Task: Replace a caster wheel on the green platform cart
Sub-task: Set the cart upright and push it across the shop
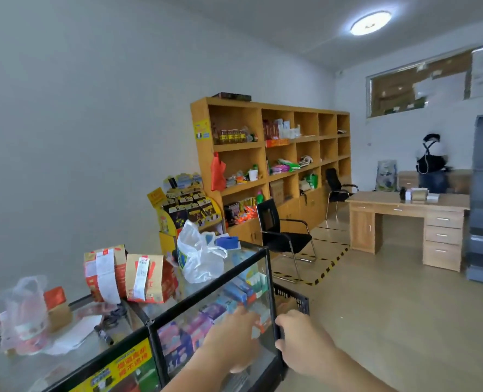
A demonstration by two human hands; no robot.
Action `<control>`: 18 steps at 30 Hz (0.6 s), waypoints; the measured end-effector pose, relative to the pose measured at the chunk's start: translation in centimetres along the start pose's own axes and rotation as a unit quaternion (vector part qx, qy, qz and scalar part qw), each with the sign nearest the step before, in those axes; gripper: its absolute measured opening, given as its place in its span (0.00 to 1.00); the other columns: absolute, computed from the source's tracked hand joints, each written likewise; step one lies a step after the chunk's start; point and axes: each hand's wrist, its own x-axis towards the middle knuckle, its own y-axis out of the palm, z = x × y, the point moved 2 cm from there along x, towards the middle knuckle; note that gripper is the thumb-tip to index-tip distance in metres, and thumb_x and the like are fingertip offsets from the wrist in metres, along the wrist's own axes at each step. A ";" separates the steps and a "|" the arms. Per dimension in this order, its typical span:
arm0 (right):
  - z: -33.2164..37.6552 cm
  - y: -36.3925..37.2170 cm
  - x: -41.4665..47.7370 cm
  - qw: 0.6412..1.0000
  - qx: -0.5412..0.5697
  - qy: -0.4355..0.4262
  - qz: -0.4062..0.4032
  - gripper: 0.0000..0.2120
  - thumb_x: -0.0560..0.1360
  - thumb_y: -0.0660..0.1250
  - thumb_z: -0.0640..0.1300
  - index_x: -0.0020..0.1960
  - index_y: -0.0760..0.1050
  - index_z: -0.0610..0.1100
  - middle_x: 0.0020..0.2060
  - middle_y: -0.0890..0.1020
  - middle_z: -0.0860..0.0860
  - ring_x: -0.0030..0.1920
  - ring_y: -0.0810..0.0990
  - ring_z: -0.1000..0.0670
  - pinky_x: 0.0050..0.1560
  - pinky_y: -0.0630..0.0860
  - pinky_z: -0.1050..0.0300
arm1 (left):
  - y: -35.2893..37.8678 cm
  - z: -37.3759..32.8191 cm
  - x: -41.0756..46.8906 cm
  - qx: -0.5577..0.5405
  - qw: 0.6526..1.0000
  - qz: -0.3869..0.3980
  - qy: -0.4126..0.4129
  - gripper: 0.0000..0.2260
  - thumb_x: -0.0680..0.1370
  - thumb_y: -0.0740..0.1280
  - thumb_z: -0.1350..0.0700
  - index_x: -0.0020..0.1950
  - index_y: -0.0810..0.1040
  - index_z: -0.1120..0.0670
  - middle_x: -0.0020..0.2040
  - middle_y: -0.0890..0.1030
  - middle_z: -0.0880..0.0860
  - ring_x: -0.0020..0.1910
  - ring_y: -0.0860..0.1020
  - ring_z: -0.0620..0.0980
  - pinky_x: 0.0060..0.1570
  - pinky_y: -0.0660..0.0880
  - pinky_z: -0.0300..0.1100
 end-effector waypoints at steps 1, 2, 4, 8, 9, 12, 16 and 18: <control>-0.5 -0.1 1.7 1.000 0.003 -0.005 -0.008 0.16 0.79 0.66 0.51 0.66 0.74 0.49 0.62 0.75 0.51 0.62 0.77 0.46 0.58 0.75 0.52 | -0.5 0.3 2.0 -0.003 1.000 -0.009 0.005 0.22 0.80 0.61 0.53 0.75 0.69 0.44 0.72 0.70 0.49 0.70 0.72 0.55 0.66 0.74 0.54; -1.1 -0.2 3.5 1.000 -0.004 -0.006 -0.014 0.16 0.79 0.66 0.52 0.65 0.74 0.49 0.62 0.74 0.50 0.62 0.77 0.46 0.58 0.75 0.51 | -0.7 0.5 3.9 -0.005 1.000 -0.017 0.007 0.23 0.80 0.59 0.53 0.76 0.69 0.44 0.72 0.69 0.48 0.70 0.71 0.55 0.66 0.74 0.54; -1.9 -0.2 7.2 1.000 -0.020 0.011 -0.017 0.17 0.79 0.66 0.53 0.65 0.73 0.49 0.62 0.72 0.50 0.63 0.75 0.44 0.59 0.75 0.49 | -0.8 1.2 6.8 -0.013 0.999 -0.025 0.015 0.22 0.81 0.59 0.53 0.76 0.68 0.44 0.73 0.68 0.49 0.72 0.70 0.56 0.66 0.73 0.55; -2.4 1.2 13.1 0.999 -0.022 0.039 0.011 0.21 0.78 0.68 0.54 0.68 0.71 0.51 0.64 0.68 0.50 0.65 0.74 0.43 0.60 0.75 0.48 | 0.1 3.7 13.3 0.004 0.999 -0.004 0.046 0.21 0.82 0.60 0.54 0.76 0.67 0.48 0.72 0.68 0.51 0.71 0.70 0.56 0.64 0.75 0.55; -2.8 1.4 14.5 0.999 -0.023 0.046 0.010 0.21 0.78 0.68 0.54 0.69 0.71 0.51 0.65 0.68 0.50 0.66 0.74 0.44 0.61 0.76 0.47 | 0.3 4.2 15.2 0.006 0.998 -0.003 0.059 0.21 0.82 0.61 0.54 0.76 0.68 0.48 0.72 0.68 0.51 0.71 0.70 0.56 0.64 0.75 0.55; -4.2 1.6 18.9 0.996 -0.026 0.090 -0.002 0.22 0.78 0.67 0.54 0.70 0.70 0.50 0.67 0.69 0.49 0.66 0.74 0.42 0.63 0.75 0.47 | 1.0 5.7 21.4 0.001 0.994 0.010 0.106 0.19 0.82 0.62 0.52 0.73 0.70 0.47 0.69 0.70 0.51 0.70 0.71 0.56 0.63 0.75 0.56; -6.9 1.5 23.5 0.982 -0.033 0.183 -0.036 0.21 0.80 0.64 0.52 0.71 0.69 0.49 0.68 0.70 0.49 0.66 0.73 0.42 0.65 0.74 0.46 | 2.1 6.1 29.7 0.034 0.978 0.025 0.205 0.13 0.80 0.62 0.53 0.64 0.72 0.51 0.63 0.71 0.53 0.65 0.72 0.57 0.58 0.76 0.55; -8.4 1.5 24.7 0.969 -0.028 0.240 -0.050 0.21 0.80 0.63 0.52 0.71 0.69 0.49 0.69 0.71 0.48 0.68 0.73 0.42 0.66 0.73 0.46 | 2.4 5.5 33.4 0.044 0.964 0.034 0.260 0.14 0.81 0.61 0.53 0.67 0.72 0.50 0.64 0.71 0.53 0.65 0.72 0.58 0.56 0.75 0.52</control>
